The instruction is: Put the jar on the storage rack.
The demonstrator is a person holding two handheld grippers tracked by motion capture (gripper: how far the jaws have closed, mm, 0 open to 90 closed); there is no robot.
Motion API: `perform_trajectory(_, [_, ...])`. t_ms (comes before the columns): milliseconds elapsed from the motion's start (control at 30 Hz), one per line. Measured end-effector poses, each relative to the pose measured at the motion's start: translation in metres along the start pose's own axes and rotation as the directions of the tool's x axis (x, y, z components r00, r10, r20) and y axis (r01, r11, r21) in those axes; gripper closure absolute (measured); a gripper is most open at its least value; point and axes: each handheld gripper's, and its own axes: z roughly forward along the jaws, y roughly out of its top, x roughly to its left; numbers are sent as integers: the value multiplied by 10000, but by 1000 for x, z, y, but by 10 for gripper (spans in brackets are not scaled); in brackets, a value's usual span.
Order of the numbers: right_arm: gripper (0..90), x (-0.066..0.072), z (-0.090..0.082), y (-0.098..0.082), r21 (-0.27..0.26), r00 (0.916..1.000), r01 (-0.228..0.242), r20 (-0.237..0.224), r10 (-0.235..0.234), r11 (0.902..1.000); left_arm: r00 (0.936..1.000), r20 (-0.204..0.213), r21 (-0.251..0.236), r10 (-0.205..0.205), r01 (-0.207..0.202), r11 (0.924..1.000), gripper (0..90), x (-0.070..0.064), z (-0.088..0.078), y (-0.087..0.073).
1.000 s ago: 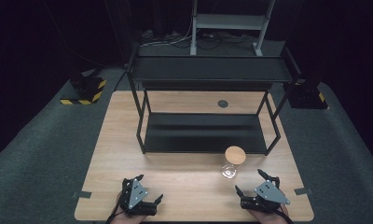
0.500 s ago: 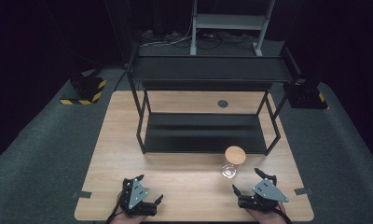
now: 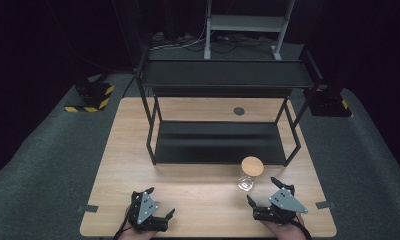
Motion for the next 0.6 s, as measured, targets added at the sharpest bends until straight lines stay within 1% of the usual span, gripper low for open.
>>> perform_trajectory(400, [1,-1,3,6,-35,10000,-84,22,84,10000,10000,27,-15,22,-22,10000,9,0,0,0])
perform_trajectory(600, [1,-2,5,9,-65,9998,-203,33,203,9998,10000,21,-15,29,-29,10000,9,0,0,0])
